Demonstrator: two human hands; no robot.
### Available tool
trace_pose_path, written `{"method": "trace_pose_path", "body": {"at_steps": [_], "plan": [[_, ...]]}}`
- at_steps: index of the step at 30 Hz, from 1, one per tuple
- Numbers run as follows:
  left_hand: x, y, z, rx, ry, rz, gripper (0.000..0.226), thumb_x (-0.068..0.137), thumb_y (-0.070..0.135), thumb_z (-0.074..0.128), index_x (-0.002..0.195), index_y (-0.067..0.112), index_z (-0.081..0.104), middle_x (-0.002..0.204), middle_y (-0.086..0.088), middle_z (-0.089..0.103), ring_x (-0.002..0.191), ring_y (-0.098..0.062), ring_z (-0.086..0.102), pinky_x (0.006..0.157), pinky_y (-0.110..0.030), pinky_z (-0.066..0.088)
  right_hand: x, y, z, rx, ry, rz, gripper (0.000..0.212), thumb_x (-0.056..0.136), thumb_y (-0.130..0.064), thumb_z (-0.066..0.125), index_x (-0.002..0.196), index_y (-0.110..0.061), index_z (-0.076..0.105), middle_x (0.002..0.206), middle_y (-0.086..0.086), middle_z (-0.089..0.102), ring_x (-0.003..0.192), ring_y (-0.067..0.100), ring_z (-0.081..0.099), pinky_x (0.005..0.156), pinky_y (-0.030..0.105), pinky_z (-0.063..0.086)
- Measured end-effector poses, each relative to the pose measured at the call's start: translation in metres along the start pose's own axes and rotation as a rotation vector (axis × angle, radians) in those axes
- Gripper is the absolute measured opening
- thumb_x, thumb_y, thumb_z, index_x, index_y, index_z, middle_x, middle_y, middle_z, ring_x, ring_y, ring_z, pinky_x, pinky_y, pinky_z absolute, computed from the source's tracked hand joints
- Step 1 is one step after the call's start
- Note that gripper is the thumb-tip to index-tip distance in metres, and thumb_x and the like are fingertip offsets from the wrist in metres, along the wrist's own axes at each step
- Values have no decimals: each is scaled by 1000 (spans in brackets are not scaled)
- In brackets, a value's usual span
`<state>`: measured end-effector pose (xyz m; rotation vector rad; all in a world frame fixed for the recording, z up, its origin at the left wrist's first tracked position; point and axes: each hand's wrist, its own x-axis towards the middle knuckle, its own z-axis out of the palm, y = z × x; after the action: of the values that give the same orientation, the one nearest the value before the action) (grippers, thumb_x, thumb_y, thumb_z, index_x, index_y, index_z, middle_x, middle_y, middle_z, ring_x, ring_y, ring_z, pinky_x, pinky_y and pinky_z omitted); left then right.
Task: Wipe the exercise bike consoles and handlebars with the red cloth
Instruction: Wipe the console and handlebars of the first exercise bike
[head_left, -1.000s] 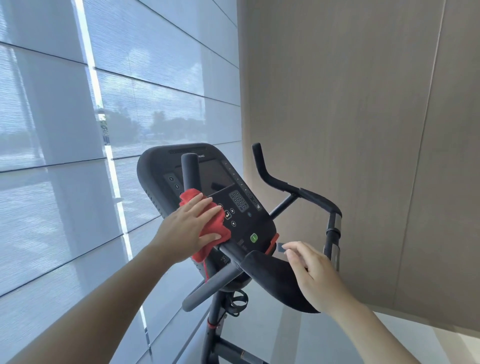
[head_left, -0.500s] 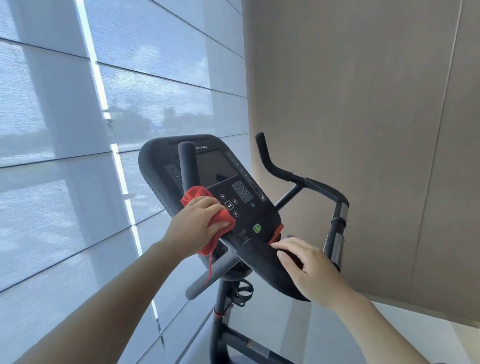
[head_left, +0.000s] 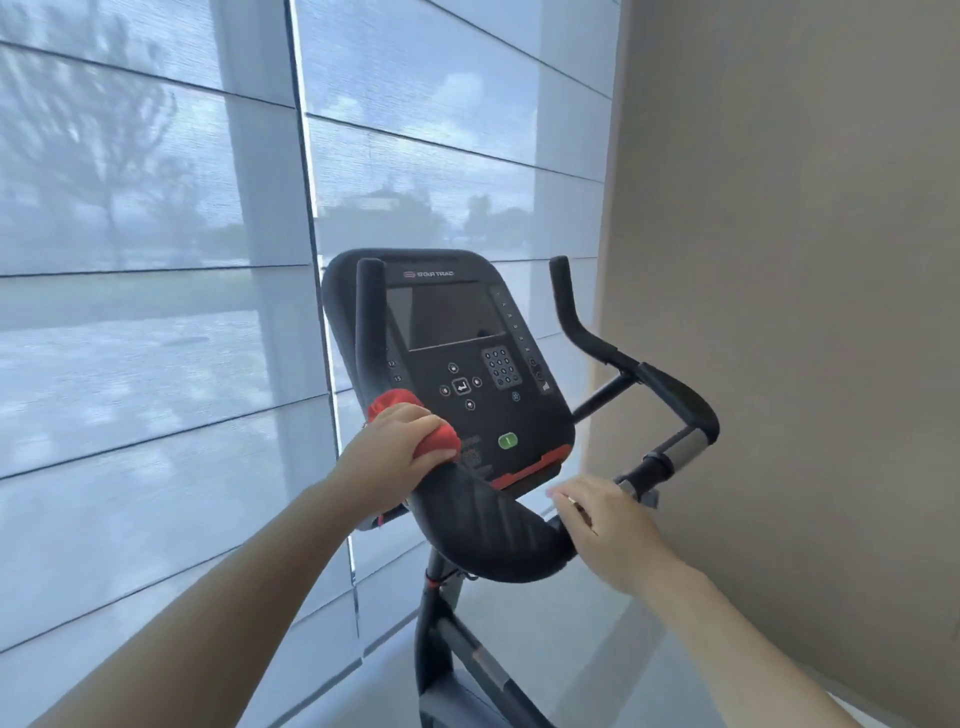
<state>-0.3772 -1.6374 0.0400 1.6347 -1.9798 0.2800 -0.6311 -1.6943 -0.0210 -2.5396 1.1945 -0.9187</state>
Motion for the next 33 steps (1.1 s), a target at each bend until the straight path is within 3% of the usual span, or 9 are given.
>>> {"method": "trace_pose_path", "body": {"at_steps": [3, 11, 17, 23, 30, 33], "plan": [[-3, 8, -3, -10, -12, -67, 21, 90, 35, 54, 106, 24, 64, 115, 7, 57, 111, -14, 44, 97, -37, 38, 2, 17, 1, -36, -48, -45, 33, 95, -29, 32, 82, -14, 58, 85, -3, 61, 85, 15, 52, 83, 36, 44], [7, 14, 3, 11, -12, -107, 20, 89, 30, 58, 103, 19, 66, 107, 5, 59, 104, -14, 48, 91, -39, 41, 6, 39, 9, 63, 13, -142, 39, 90, -37, 26, 77, -21, 59, 77, -9, 59, 78, 9, 52, 81, 23, 42], [24, 7, 5, 31, -57, -92, 19, 88, 33, 58, 103, 22, 65, 105, 5, 61, 103, -16, 49, 91, -36, 40, 37, 42, 1, 161, -40, 26, 46, 94, -47, 32, 66, -26, 63, 71, -11, 64, 71, 5, 59, 69, 26, 48], [35, -1, 2, 46, -68, -103, 23, 90, 38, 54, 109, 27, 59, 106, 5, 58, 102, -16, 49, 92, -38, 40, 68, 42, 7, 195, -39, 30, 42, 96, -43, 34, 69, -30, 63, 81, -13, 67, 82, 5, 60, 76, 28, 48], [48, -9, -22, -33, 77, -122, 22, 90, 33, 53, 111, 28, 58, 104, 6, 58, 95, -11, 53, 83, -24, 43, 106, 35, 15, 274, -46, -36, 38, 95, -43, 35, 76, -32, 66, 85, -15, 66, 86, 1, 60, 75, 19, 45], [58, -14, -32, -26, 139, -125, 21, 90, 32, 54, 110, 26, 59, 102, 5, 59, 92, -12, 54, 81, -23, 43, 124, 35, 19, 304, -41, -65, 36, 95, -43, 35, 76, -33, 64, 81, -11, 68, 84, 6, 62, 76, 23, 48]]}}
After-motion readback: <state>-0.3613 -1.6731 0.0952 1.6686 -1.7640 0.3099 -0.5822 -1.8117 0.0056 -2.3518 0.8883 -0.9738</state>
